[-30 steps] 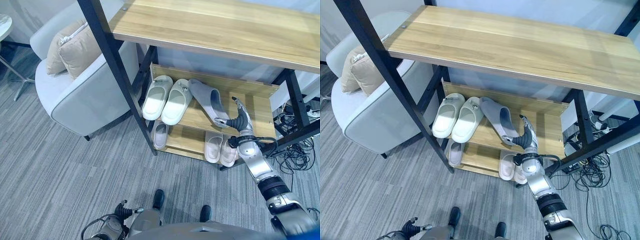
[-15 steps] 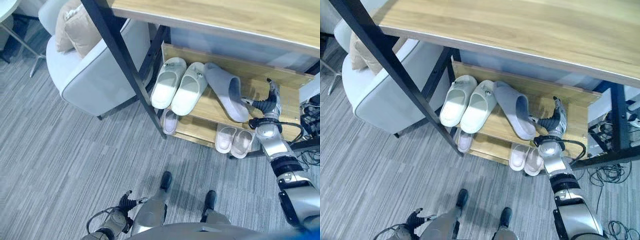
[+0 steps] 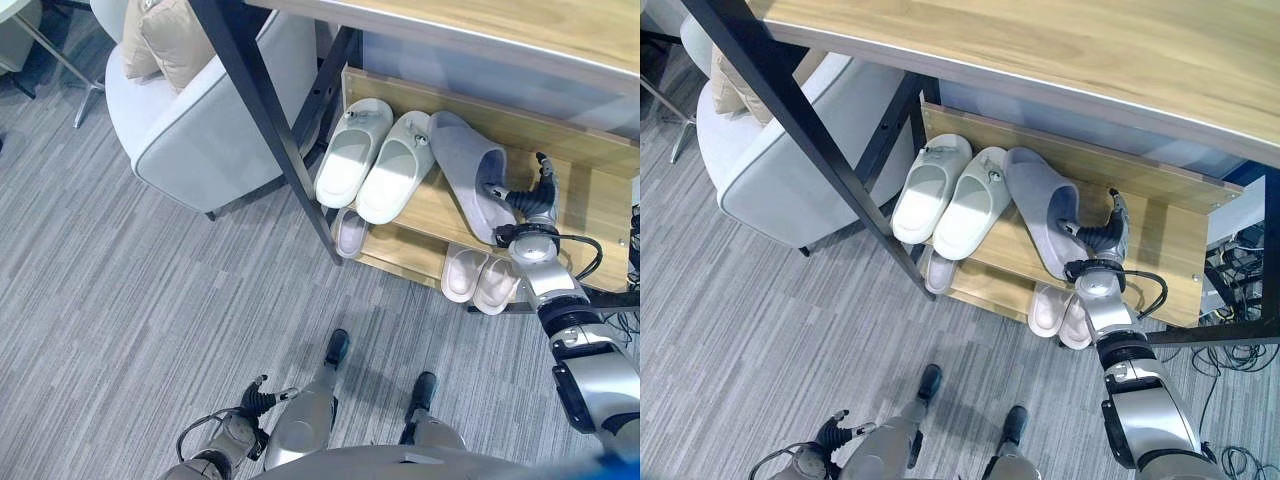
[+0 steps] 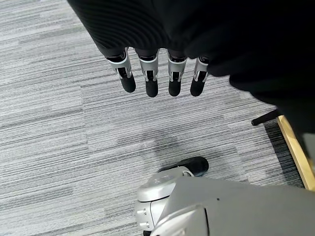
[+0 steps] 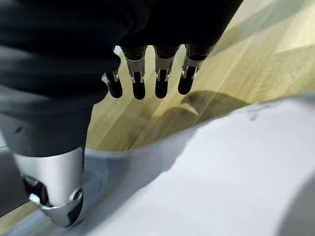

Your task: Arrange the slippers neatly on the shoe rack.

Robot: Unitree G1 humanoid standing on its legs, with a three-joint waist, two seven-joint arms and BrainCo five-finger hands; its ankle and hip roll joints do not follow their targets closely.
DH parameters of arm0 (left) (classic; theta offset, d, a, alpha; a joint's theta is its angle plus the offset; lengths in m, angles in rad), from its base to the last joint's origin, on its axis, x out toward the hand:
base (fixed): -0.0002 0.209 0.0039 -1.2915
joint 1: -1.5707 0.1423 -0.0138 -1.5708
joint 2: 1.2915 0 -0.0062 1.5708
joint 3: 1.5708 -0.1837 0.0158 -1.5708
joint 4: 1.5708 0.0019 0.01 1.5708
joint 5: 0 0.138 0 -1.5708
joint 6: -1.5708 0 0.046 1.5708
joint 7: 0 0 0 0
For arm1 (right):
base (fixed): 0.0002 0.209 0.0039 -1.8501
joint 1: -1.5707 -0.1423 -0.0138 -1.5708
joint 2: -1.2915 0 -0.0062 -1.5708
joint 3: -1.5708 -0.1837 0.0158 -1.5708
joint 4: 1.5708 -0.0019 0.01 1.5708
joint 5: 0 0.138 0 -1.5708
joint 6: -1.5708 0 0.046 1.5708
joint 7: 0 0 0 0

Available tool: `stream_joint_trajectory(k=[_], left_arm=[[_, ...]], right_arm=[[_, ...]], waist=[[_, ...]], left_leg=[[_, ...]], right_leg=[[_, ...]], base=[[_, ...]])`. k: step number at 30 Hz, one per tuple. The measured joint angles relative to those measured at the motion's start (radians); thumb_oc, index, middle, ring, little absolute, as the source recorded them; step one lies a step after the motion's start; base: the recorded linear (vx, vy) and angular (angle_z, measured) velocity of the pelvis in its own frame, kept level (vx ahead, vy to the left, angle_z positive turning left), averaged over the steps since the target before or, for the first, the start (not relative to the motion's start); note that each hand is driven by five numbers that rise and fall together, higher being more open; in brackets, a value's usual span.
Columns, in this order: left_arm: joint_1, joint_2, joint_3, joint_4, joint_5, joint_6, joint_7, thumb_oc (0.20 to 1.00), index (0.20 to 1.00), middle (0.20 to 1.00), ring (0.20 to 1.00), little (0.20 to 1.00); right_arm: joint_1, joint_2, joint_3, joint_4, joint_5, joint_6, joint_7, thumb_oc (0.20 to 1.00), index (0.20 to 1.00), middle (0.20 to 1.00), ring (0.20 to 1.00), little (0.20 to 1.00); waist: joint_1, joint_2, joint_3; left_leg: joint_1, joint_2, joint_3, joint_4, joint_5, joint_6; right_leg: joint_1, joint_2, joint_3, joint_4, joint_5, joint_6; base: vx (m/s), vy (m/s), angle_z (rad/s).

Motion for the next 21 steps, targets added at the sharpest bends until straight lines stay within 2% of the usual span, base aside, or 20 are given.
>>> stream_joint_trajectory(k=[10,21], left_arm=[[0.0,-0.003,0.0,0.0,0.0,-0.006,0.005,1.0,1.0,1.0,1.0,1.0],[0.001,-0.014,-0.001,0.001,0.0,-0.002,0.019,1.0,1.0,1.0,1.0,1.0]], right_arm=[[0.001,-0.023,-0.01,0.01,0.039,-0.007,-0.004,1.0,1.0,1.0,1.0,1.0],[0.008,-0.024,-0.051,0.009,0.077,-0.017,-0.037,1.0,1.0,1.0,1.0,1.0]], waist=[[0.0,0.007,0.002],[0.0,0.029,0.0]], left_leg=[[-0.011,-0.004,-0.022,0.0,0.01,-0.004],[-0.012,-0.005,-0.035,0.0,0.019,-0.005]], right_leg=[[0.0,0.0,-0.015,0.0,0.002,0.002],[0.008,0.0,-0.036,-0.001,0.005,0.001]], base=[[0.01,0.001,0.05],[0.01,-0.004,0.03]])
